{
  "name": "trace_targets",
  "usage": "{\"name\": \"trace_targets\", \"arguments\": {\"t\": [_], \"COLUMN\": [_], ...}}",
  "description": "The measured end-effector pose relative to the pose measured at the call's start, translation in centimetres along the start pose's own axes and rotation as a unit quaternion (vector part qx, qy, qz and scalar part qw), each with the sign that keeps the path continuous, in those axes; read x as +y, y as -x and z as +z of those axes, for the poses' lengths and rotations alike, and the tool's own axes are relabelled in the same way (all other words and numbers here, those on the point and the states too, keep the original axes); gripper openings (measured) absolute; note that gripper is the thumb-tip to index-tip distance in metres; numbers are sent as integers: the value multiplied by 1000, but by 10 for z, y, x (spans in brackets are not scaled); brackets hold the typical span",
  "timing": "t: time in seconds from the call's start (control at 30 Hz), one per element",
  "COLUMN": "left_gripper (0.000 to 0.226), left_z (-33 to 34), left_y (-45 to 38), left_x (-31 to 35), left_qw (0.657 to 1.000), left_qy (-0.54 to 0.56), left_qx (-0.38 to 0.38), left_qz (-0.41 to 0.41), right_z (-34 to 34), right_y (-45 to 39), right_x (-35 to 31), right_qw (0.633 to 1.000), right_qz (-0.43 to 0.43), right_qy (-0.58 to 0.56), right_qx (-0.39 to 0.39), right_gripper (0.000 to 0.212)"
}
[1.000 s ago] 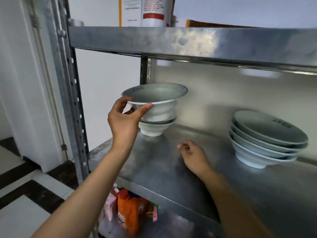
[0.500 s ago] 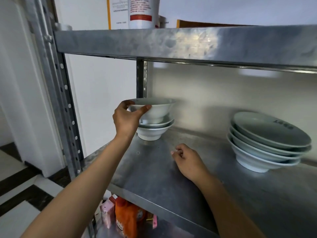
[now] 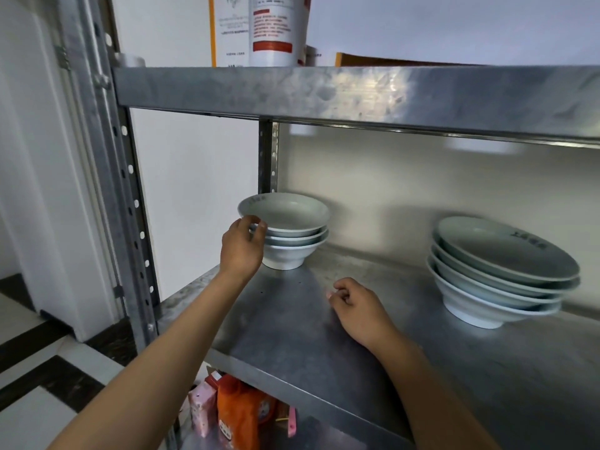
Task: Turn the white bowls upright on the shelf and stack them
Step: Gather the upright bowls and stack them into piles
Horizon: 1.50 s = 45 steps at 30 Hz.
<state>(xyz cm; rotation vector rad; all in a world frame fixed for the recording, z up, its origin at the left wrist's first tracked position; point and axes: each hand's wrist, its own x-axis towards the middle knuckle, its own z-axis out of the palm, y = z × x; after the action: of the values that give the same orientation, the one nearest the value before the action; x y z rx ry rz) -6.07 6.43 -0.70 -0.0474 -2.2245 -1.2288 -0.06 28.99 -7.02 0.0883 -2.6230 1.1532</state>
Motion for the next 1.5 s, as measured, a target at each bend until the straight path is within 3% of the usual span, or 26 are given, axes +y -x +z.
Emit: {"name": "trace_targets", "arguments": {"t": [0.2, 0.37, 0.83, 1.1, 1.37, 1.5], "left_gripper": [54, 50, 57, 56, 50, 54], "left_z": [-7, 2, 26, 29, -14, -25], "left_y": [14, 51, 107, 116, 77, 56], "left_x": [-6, 8, 62, 61, 19, 2], "left_qw": [997, 984, 955, 961, 977, 979], "left_qy": [-69, -119, -45, -29, -65, -95], "left_qx": [-37, -8, -133, -132, -58, -37], "left_qz": [4, 133, 263, 240, 194, 178], "right_z": [-2, -9, -55, -57, -18, -9], "right_y": [2, 11, 66, 62, 1, -31], "right_x": [-8, -12, -3, -7, -53, -79], "right_qw": [1000, 1000, 980, 982, 982, 989], "right_qz": [4, -15, -36, -14, -37, -44], "right_qy": [-4, -2, -32, -61, -120, -67], "right_qx": [-2, 25, 191, 178, 140, 127], "right_gripper": [26, 8, 13, 14, 18, 40]}}
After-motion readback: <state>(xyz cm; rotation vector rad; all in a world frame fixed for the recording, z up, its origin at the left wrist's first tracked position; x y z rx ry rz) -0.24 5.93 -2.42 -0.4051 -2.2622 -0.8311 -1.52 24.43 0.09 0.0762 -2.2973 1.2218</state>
